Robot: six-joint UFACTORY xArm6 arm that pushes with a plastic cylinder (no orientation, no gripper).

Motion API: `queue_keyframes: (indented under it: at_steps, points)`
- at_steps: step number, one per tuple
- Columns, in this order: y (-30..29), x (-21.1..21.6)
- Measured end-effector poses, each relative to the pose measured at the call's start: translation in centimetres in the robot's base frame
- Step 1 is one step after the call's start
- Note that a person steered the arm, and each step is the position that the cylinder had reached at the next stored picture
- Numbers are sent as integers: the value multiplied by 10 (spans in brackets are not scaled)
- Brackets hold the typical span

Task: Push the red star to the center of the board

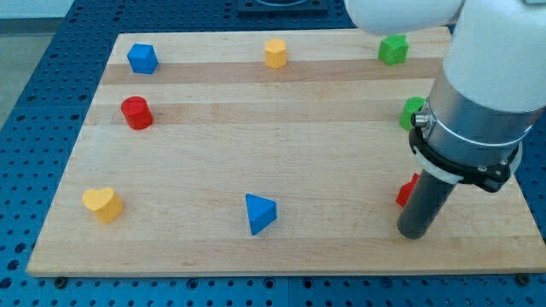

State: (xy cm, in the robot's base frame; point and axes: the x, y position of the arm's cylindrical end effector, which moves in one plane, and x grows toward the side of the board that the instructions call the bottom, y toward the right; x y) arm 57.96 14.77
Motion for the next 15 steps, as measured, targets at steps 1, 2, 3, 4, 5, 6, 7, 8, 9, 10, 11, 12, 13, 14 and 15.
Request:
queue_keyframes:
  at_steps: [1, 2, 3, 4, 5, 6, 7, 8, 9, 10, 11, 12, 13, 14, 15]
  points:
    - [36, 3]
    - [38, -15]
    - [9, -27]
    - [-25, -27]
    - [-54, -29]
    - [-83, -34]
    - [-76, -42]
    - [-25, -20]
    - [17, 31]
    - [38, 19]
    - [38, -3]
    - [31, -33]
    - [22, -44]
    - [16, -45]
    - [-4, -55]
